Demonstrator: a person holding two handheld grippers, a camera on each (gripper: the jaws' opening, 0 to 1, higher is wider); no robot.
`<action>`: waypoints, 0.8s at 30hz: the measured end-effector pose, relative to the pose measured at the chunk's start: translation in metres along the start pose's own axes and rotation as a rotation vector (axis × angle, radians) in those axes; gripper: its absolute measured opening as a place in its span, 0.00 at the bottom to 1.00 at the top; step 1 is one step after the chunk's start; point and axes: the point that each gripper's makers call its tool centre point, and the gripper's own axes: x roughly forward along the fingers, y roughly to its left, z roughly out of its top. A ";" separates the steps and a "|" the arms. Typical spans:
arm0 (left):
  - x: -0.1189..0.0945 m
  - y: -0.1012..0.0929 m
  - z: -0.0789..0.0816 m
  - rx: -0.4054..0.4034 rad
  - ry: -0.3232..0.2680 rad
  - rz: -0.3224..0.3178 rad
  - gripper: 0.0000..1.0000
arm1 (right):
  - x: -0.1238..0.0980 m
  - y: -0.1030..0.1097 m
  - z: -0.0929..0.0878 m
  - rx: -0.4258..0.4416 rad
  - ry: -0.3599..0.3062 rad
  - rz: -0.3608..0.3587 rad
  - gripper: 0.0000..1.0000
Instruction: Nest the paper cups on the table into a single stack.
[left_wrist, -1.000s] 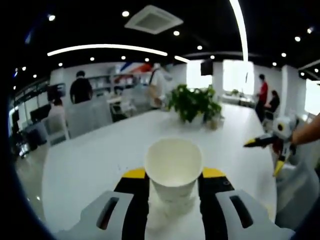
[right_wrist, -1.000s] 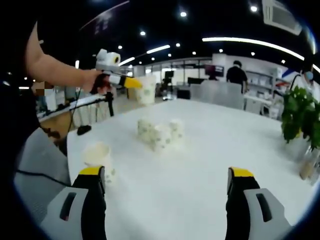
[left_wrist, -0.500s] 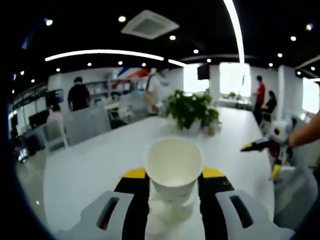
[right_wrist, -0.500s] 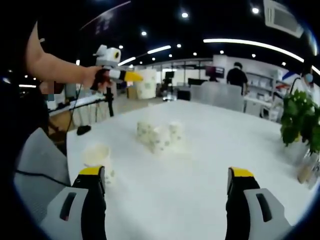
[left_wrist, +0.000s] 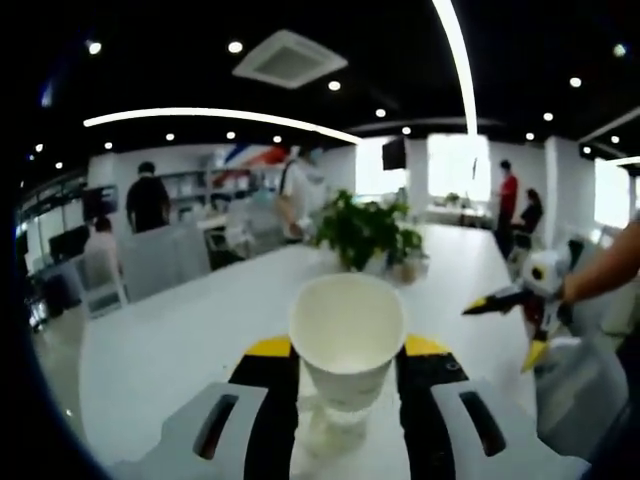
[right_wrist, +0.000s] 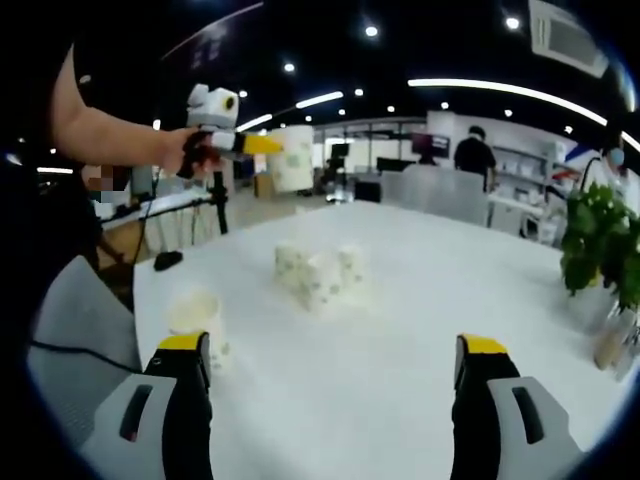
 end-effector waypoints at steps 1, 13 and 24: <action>-0.001 -0.003 0.001 -0.001 -0.003 -0.007 0.36 | -0.001 0.000 0.000 0.001 -0.001 0.000 1.00; -0.007 -0.026 0.016 0.006 -0.029 -0.045 0.36 | -0.003 0.004 0.001 -0.004 -0.004 0.003 1.00; -0.013 -0.043 0.019 0.024 -0.035 -0.081 0.36 | -0.002 0.004 0.004 -0.003 -0.012 0.001 1.00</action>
